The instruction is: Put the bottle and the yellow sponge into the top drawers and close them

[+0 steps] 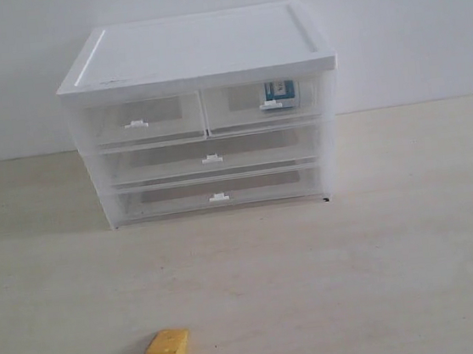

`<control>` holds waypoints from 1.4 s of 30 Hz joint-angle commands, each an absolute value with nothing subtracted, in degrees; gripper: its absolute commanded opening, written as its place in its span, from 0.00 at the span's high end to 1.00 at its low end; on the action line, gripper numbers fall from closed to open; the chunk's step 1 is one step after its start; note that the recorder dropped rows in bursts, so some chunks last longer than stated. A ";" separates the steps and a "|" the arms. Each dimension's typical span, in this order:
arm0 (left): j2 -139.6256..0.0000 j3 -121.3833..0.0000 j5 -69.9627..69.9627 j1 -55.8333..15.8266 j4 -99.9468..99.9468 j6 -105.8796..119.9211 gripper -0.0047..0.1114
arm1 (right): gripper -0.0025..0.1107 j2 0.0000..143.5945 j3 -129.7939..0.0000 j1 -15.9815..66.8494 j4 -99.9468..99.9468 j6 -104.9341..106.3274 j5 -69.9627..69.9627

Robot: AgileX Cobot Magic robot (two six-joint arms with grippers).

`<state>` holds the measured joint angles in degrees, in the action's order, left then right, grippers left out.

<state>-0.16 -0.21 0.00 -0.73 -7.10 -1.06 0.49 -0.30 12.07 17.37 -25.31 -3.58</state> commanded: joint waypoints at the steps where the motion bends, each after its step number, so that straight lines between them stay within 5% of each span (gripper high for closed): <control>1: 0.00 0.00 -7.88 -0.57 -7.99 -6.00 0.92 | 0.98 0.00 0.00 11.94 17.06 -25.37 -4.24; 8: 0.00 0.00 -13.54 -0.57 -7.62 -20.90 0.92 | 0.98 0.00 0.00 11.94 16.57 -25.37 -4.53; 15: -1.91 0.00 -40.52 -0.57 12.99 -41.07 0.92 | 0.98 0.00 0.00 11.94 15.60 -25.37 -4.53; 26: -42.78 -12.24 -54.13 -0.57 35.40 -50.87 0.92 | 0.98 0.00 0.00 11.94 15.62 -25.20 -4.55; 35: -68.90 -13.66 -64.69 -0.57 37.04 -50.16 0.52 | 0.98 0.00 0.00 11.94 15.62 -25.10 -4.19; 42: -82.86 -17.48 -69.91 -0.67 37.73 -50.60 0.48 | 0.98 0.00 0.00 11.94 15.62 -25.07 -4.09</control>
<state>-78.47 -15.90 -66.65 -0.73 37.08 -50.28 0.33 -0.26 12.07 15.63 -25.55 -4.65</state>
